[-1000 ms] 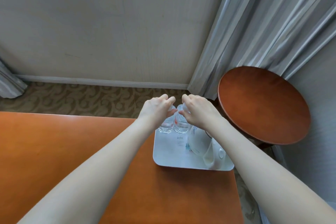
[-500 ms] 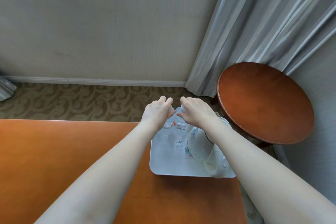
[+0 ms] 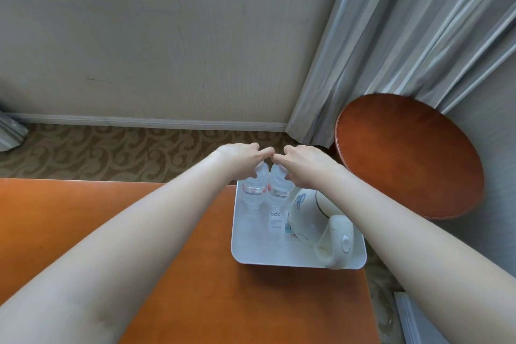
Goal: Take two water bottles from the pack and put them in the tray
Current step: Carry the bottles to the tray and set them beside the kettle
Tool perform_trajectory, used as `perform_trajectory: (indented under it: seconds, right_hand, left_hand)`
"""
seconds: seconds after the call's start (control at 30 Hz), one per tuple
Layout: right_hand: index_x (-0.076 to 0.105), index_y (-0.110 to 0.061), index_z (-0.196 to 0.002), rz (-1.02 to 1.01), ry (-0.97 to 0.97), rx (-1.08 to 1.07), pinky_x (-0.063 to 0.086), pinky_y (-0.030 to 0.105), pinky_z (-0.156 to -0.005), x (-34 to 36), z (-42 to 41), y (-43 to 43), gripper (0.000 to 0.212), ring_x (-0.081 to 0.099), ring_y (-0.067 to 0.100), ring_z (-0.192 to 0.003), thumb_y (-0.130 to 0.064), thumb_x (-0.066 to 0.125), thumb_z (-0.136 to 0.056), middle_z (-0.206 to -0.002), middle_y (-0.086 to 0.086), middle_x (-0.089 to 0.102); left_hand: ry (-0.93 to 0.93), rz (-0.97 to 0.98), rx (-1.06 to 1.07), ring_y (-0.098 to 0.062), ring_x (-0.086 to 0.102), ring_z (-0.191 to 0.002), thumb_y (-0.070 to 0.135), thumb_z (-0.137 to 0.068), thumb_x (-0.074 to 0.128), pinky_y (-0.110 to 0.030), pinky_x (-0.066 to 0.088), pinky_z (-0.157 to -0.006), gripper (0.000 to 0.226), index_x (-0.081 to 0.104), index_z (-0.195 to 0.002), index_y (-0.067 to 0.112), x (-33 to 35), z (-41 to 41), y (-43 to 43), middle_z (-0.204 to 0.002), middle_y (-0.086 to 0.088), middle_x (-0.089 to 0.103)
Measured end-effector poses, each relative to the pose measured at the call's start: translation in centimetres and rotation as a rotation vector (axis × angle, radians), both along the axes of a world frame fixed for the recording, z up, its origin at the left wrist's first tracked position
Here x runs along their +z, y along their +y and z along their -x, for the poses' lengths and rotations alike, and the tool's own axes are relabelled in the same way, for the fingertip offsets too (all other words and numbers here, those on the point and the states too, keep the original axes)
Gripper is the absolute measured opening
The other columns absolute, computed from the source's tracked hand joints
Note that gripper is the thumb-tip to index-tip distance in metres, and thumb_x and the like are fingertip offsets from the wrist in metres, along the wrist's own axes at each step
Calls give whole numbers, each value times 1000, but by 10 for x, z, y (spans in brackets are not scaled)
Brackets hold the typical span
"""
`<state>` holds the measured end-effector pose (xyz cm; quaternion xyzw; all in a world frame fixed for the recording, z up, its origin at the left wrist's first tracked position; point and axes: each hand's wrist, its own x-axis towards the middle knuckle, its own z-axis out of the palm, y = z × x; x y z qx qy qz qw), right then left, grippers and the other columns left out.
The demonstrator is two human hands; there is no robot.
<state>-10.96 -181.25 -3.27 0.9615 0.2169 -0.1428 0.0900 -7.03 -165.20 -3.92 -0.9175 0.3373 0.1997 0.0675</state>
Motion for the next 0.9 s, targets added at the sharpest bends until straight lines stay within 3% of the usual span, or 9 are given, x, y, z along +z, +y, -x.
perform_trajectory:
  seconds: [0.17, 0.3, 0.6, 0.9]
  right_hand:
    - [50, -5, -103, -109, 17, -101, 40, 39, -60, -5, 1, 1, 20, 56, 32, -85, -18, 58, -90, -96, 14, 57]
    - [51, -4, -95, -233, -18, -267, 38, 37, -63, -10, 3, 0, 27, 57, 34, -88, -29, 58, -90, -97, 17, 59]
    - [54, 0, -92, -424, -139, -547, 35, 35, -62, -23, 6, 14, 31, 57, 41, -96, -30, 60, -87, -99, 22, 62]
    - [52, 1, -92, -431, -169, -572, 36, 36, -61, -24, 11, 16, 31, 58, 42, -93, -30, 58, -89, -95, 23, 64]
  left_hand:
    - [13, 81, 25, -30, 57, -95, 29, -93, 55, -38, 43, -66, 31, 46, -117, 11, -6, 0, 7, -110, -10, 56]
    - [-98, 157, 142, -36, 60, -93, 39, -94, 51, -38, 40, -62, 37, 48, -104, 4, -15, 9, 3, -99, -15, 61]
    - [-181, 363, 508, -37, 60, -98, 34, -97, 48, -35, 37, -65, 36, 53, -102, -2, -30, 28, -20, -103, -18, 63]
    - [-124, 329, 511, -37, 57, -104, 32, -97, 48, -35, 36, -68, 36, 51, -107, -2, -29, 28, -22, -109, -19, 61]
